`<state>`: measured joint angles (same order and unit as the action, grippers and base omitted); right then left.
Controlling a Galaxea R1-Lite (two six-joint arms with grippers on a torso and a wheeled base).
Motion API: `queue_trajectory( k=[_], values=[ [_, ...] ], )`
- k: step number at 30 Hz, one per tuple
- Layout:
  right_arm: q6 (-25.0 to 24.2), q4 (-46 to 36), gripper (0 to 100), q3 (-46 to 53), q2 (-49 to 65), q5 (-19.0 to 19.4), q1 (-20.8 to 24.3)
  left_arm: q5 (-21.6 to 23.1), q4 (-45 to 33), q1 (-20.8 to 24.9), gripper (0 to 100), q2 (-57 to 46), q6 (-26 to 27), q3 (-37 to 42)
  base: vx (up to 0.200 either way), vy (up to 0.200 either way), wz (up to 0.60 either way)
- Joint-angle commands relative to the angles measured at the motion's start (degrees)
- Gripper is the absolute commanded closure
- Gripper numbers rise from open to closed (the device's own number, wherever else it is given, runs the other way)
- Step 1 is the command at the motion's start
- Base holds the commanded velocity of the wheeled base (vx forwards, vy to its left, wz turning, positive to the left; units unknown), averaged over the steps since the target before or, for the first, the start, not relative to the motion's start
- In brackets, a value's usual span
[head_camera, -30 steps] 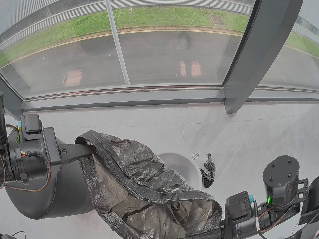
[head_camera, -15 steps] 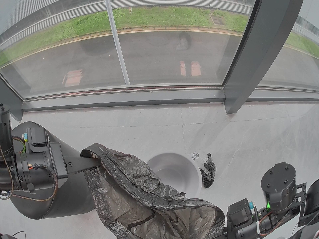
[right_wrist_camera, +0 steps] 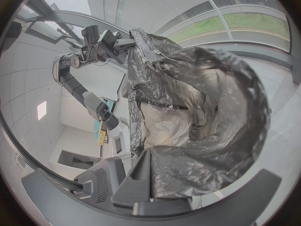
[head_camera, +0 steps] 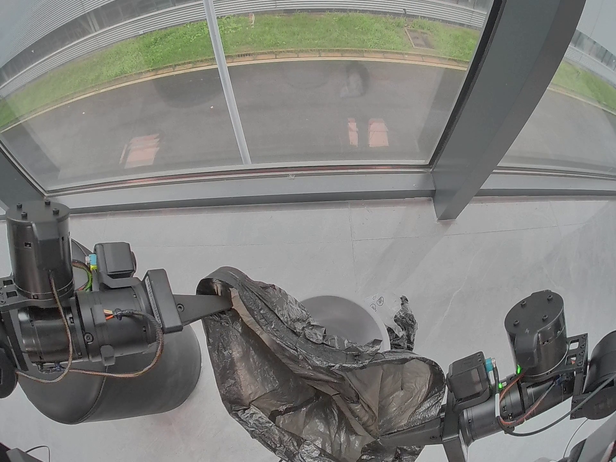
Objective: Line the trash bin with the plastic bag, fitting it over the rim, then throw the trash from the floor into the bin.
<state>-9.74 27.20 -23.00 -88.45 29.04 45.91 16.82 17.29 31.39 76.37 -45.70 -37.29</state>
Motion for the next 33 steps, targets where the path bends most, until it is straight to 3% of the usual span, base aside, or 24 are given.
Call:
queue_trajectory(
  k=[1, 18, 33],
  values=[
    [1.3, 0.0, 100, -1.0, -2.8, 0.1, -3.1, 0.1, 2.8, 1.0, 100, 5.8, 0.0, -0.2, 0.0, 0.0, 0.0],
    [1.4, 1.7, 100, -2.1, -0.7, 3.7, -9.6, -0.1, 2.1, 5.6, 100, 11.3, -0.3, -10.9, 0.0, 0.0, 0.0],
    [0.9, 0.4, 100, -1.9, 7.7, 5.3, -12.9, -0.1, 1.4, 6.9, 100, 12.2, -0.3, -12.1, 0.0, 0.0, 0.0]
  ],
)
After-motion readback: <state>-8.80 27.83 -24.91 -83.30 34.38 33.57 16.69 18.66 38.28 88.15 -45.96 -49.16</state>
